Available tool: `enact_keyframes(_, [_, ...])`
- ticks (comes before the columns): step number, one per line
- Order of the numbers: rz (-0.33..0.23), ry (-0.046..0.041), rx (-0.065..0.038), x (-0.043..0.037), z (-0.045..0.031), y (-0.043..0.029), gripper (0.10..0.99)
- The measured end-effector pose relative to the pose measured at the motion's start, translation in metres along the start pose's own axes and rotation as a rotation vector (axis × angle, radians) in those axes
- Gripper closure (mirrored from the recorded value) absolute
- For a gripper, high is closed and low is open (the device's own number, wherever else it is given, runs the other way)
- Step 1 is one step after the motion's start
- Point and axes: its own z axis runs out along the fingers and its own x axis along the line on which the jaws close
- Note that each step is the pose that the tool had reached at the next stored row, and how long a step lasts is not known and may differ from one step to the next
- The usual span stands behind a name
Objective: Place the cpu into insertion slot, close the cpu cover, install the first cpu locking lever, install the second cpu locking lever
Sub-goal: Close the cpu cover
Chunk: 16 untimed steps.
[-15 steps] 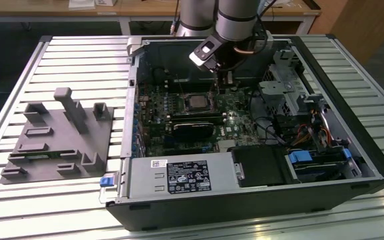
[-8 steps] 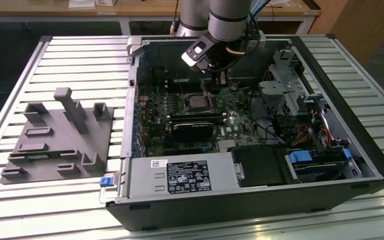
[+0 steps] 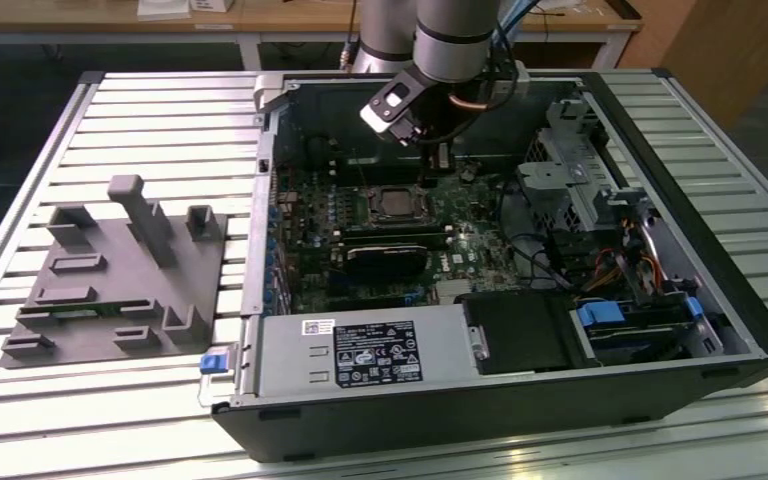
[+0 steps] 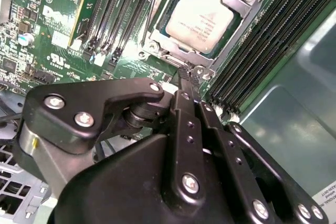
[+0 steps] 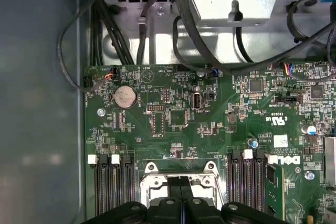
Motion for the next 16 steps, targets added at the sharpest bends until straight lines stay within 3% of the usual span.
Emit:
enact_keyframes(9, [0.0,0.0001,-0.001,-0.001,0.0026,-0.0182,0.98])
enact_keyframes(16, [0.0,-0.0001,-0.001,-0.0025,0.0065,-0.0275,0.98])
